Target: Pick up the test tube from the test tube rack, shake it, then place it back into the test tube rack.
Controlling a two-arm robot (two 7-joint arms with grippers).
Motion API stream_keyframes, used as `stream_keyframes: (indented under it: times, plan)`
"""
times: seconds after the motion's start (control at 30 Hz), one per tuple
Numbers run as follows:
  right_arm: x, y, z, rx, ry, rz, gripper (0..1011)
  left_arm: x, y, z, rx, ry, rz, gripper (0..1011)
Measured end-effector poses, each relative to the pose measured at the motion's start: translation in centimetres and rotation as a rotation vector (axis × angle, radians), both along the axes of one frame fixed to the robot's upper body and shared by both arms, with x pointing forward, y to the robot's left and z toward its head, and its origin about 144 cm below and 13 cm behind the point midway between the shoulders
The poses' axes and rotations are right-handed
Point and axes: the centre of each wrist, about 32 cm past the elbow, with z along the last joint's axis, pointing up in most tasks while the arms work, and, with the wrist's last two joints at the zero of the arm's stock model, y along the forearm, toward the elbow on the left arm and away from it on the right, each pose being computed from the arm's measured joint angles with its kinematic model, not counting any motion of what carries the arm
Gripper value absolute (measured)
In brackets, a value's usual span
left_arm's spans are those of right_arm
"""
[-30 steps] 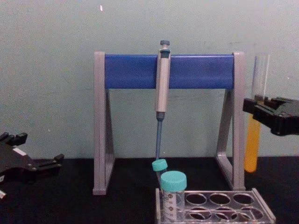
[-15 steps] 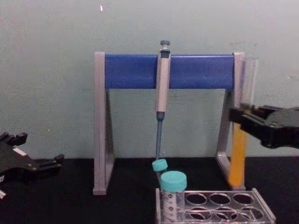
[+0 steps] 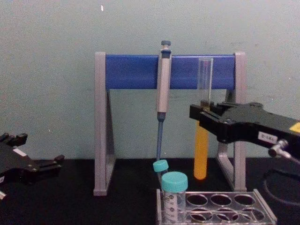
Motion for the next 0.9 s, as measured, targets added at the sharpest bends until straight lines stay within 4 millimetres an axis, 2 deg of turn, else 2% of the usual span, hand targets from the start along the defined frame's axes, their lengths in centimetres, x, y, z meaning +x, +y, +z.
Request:
stream_keyframes:
  times: [0.2,0.47,0.73,0.9]
  plan:
    - [1.4,0.0,0.0,-0.005,-0.011,-0.029,234,0.0,0.0,0.0,0.0,0.0,0.0,1001]
    - [2.8,-1.8,-0.3,-0.01,-0.013,-0.119,234,0.0,0.0,0.0,0.0,0.0,0.0,1001]
    - [2.0,-3.3,-0.5,-0.015,-0.013,-0.154,234,0.0,0.0,0.0,0.0,0.0,0.0,1001]
    - [0.6,-4.0,-0.6,-0.004,-0.007,-0.156,234,0.0,0.0,0.0,0.0,0.0,0.0,1001]
